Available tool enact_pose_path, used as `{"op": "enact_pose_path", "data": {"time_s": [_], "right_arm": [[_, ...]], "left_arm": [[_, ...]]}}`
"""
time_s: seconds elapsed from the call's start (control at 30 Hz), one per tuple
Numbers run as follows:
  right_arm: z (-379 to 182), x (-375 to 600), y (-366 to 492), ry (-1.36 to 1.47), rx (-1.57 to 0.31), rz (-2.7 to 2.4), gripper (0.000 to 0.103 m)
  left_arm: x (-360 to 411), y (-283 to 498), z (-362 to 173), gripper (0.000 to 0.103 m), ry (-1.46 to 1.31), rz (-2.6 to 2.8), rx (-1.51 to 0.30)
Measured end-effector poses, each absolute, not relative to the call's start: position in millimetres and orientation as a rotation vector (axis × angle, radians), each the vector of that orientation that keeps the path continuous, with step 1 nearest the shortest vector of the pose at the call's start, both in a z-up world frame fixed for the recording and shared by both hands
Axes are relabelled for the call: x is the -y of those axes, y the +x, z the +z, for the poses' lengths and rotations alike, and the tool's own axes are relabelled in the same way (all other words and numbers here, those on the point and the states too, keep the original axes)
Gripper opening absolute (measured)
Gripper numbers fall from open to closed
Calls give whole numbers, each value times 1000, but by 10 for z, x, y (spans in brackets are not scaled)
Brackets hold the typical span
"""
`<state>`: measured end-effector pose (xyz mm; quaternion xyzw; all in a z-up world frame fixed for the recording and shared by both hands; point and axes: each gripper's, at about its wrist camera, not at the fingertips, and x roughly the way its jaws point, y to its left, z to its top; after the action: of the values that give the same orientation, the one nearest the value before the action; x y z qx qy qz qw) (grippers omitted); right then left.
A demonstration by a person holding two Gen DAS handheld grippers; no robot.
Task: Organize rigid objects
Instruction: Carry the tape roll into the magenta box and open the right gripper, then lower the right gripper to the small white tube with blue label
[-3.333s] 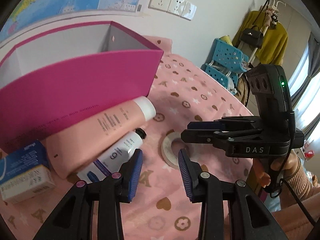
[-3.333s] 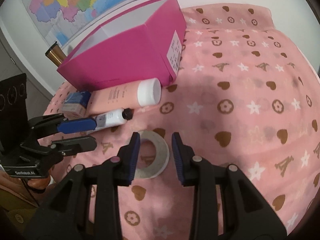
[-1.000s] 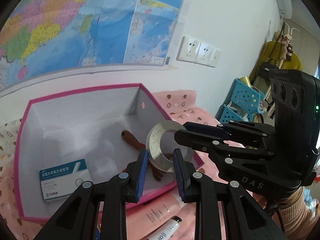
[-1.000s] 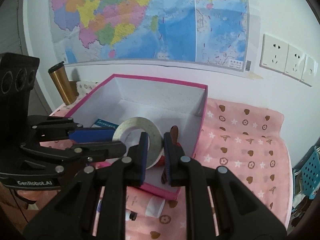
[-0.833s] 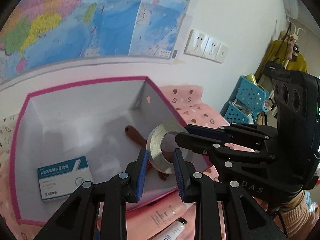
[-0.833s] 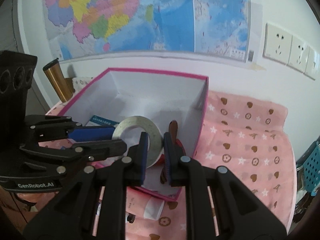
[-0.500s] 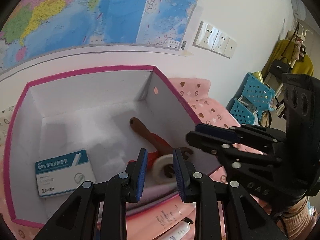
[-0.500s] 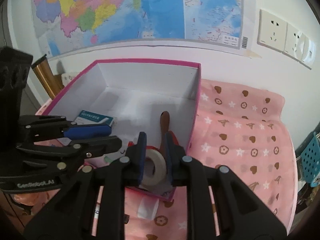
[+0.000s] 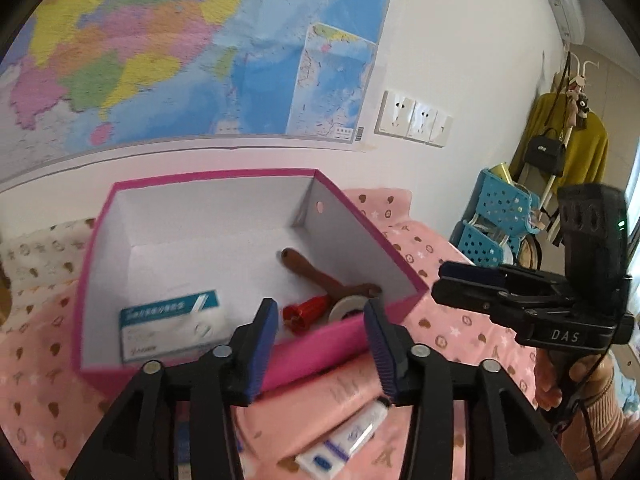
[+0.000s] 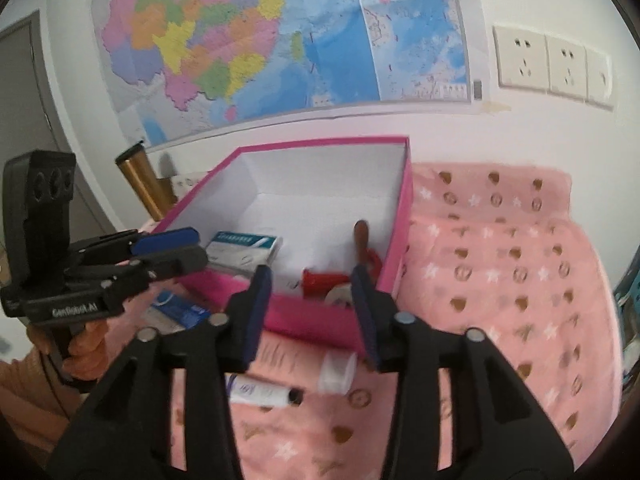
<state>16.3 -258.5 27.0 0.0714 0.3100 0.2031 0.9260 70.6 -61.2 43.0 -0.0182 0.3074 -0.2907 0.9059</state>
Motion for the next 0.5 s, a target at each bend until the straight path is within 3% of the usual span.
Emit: {"op": "enact_pose_path", "data": {"time_s": [0.5], "right_arm": [[-658, 2426, -54, 262, -867, 470, 46]], "left_arm": [[483, 332, -336, 50, -66, -621, -864]]}}
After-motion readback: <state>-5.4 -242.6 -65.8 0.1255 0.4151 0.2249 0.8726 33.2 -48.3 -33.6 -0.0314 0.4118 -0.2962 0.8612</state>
